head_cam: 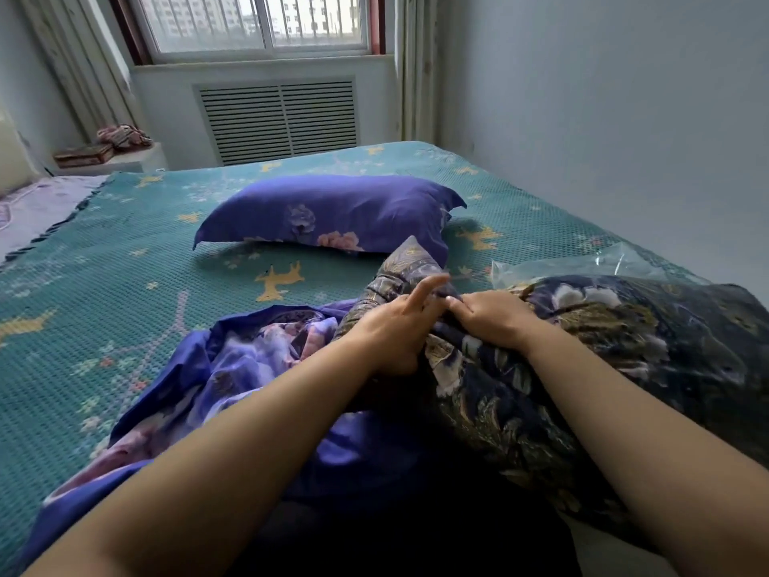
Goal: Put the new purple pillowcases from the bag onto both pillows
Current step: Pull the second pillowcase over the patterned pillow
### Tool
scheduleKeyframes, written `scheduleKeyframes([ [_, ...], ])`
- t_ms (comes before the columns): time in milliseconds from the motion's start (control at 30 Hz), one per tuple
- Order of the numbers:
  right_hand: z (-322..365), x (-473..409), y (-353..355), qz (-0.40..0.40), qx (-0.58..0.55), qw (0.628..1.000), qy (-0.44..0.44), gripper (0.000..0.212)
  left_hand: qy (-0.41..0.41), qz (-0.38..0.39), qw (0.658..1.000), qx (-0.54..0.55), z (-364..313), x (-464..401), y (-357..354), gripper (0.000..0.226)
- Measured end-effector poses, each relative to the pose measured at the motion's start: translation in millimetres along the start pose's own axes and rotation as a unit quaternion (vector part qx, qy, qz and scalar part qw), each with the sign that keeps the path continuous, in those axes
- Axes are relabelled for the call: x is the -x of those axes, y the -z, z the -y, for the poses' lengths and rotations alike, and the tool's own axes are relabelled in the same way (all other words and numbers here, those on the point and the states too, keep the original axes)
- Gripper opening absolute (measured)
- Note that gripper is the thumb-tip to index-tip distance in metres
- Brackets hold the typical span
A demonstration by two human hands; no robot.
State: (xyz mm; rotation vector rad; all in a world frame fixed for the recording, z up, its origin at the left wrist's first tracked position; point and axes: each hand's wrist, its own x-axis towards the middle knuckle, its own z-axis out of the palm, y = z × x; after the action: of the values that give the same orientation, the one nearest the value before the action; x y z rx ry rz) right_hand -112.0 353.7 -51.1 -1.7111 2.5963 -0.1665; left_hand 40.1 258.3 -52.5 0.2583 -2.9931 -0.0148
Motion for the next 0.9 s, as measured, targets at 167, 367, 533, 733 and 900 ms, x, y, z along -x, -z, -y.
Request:
scheduleKeyframes([
  [167,11.8,48.2,4.3,-0.021,0.007,1.0,0.006,0.091,0.019,0.074,0.996,-0.037,-7.6,-27.4,6.8,0.099],
  [367,47.1,65.4,-20.1,0.063,0.107,0.99,-0.069,0.134,0.014,0.092,0.988,-0.12,-9.2,-33.6,-0.7,0.038],
  [533,36.5,45.2,-23.4,0.025,0.079,0.992,-0.091,0.1,0.041,0.042,0.994,-0.097,-4.7,-26.6,-16.3,0.054],
  [733,25.9,39.1,-17.4,0.023,0.087,0.996,-0.027,0.048,0.054,0.001,0.963,0.263,8.7,6.5,1.7,0.048],
  [900,23.6,45.1,-12.3,-0.053,0.067,0.995,-0.05,0.044,0.398,-0.305,0.789,0.356,73.6,56.1,-10.8,0.014],
])
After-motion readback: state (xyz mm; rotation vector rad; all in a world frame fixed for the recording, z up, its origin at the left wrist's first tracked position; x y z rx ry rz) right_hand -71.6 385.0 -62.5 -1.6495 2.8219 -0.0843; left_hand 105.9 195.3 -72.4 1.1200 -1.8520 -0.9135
